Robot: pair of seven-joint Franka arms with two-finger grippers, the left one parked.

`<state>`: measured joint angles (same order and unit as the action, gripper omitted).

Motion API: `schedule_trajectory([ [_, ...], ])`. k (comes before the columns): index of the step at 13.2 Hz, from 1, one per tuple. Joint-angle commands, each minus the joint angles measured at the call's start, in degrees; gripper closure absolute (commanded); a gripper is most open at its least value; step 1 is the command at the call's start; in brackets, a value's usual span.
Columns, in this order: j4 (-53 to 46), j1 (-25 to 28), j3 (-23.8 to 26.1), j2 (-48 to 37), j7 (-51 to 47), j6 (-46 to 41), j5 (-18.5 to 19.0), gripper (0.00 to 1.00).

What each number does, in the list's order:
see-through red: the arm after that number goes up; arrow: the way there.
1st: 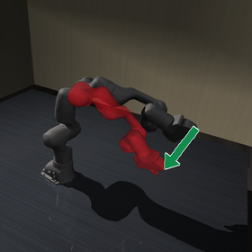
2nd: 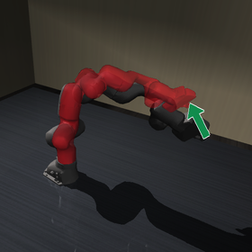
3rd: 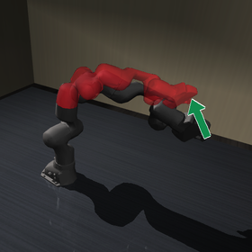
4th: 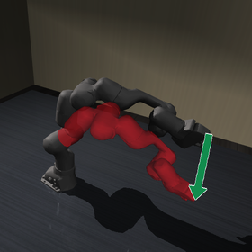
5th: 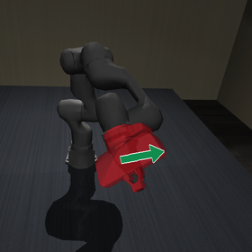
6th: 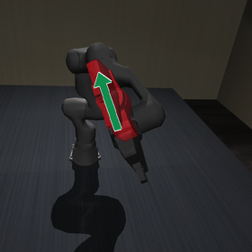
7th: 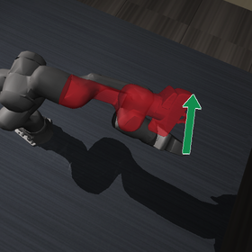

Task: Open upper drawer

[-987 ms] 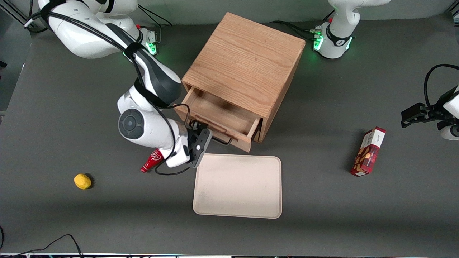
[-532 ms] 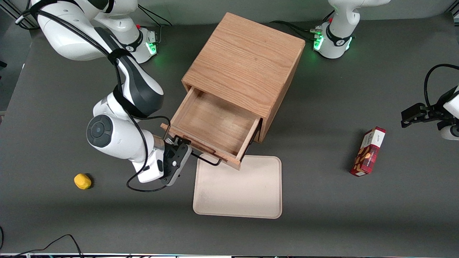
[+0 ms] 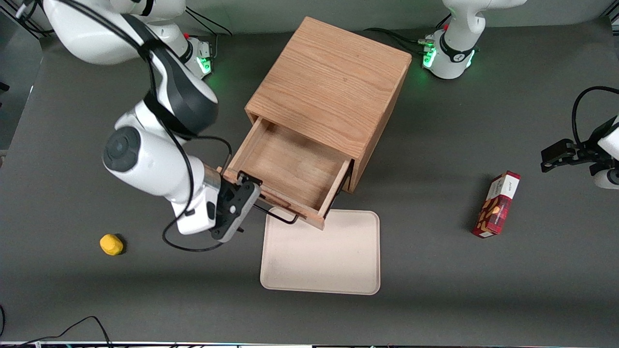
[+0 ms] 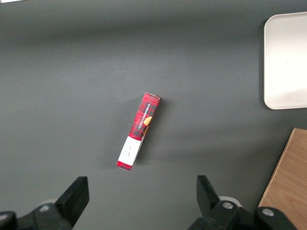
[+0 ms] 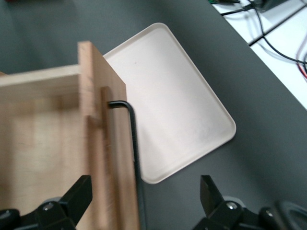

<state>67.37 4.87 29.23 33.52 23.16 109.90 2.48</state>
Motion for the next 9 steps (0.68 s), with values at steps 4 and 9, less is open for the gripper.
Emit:
schedule_trajectory([
  [4,1.8,-9.3,-1.6,-15.0,-10.4,-11.2,0.9,0.00],
  [9,10.7,-8.9,-14.5,-25.3,-14.1,-14.2,0.3,0.00],
])
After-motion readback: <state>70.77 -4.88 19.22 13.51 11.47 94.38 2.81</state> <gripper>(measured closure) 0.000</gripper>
